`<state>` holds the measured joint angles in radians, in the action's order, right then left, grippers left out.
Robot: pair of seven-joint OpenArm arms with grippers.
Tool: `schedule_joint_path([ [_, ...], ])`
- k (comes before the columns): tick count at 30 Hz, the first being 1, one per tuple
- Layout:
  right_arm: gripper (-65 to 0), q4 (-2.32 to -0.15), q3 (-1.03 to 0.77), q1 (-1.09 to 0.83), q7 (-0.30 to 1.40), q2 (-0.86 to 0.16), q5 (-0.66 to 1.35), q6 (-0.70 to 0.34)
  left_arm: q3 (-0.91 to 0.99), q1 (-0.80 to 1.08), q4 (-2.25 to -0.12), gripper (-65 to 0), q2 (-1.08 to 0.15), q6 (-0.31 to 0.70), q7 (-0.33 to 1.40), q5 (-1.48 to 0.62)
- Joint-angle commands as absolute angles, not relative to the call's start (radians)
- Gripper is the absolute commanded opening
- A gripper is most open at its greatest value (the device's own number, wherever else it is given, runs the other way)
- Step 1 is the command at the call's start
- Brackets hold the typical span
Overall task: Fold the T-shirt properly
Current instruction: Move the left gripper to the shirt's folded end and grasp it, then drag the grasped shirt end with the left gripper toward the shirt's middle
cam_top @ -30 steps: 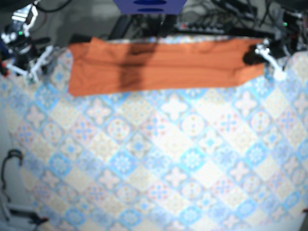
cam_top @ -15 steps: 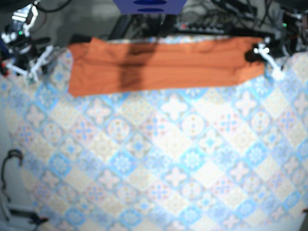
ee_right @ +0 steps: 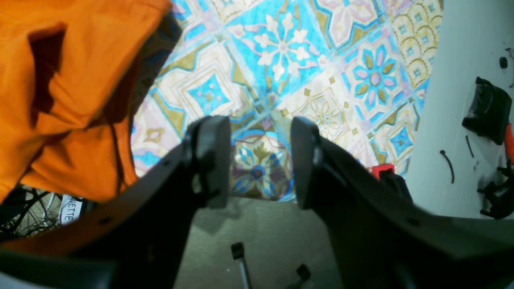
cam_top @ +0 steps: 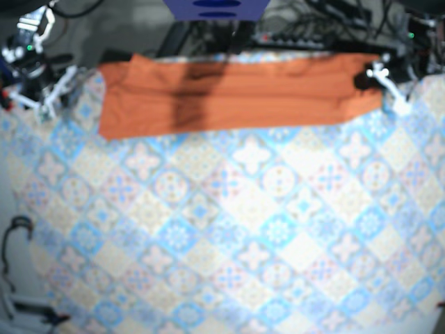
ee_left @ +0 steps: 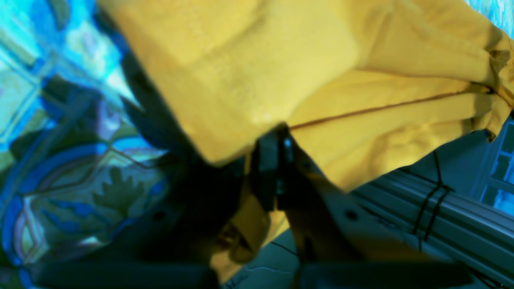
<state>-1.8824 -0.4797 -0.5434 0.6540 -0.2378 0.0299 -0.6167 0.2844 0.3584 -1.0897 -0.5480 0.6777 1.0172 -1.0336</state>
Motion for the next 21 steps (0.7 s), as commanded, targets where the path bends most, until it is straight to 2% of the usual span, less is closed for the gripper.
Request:
schedule_joint_path([
  [1,-40.5,-1.899,-0.486,-0.545,0.636,-0.252,0.036,-0.613,0.274,0.364,-1.106,-65.0,-0.55,0.657,1.04,-0.993],
  [9,-40.5,-1.899,-0.493,-0.544,0.631,-0.252,0.035,-0.613,0.257,0.364,-1.3,-65.0,-0.55,0.656,1.076,-0.987],
  [18,-40.5,-1.9,-0.493,-0.544,0.63,-0.252,0.035,-0.613,0.157,0.308,-1.452,-65.0,-0.55,0.654,1.112,-0.963],
  [21,-40.5,-1.905,-0.495,-0.544,0.63,-0.252,0.035,-0.613,0.116,0.28,-1.486,-65.0,-0.55,0.624,1.112,-0.963],
])
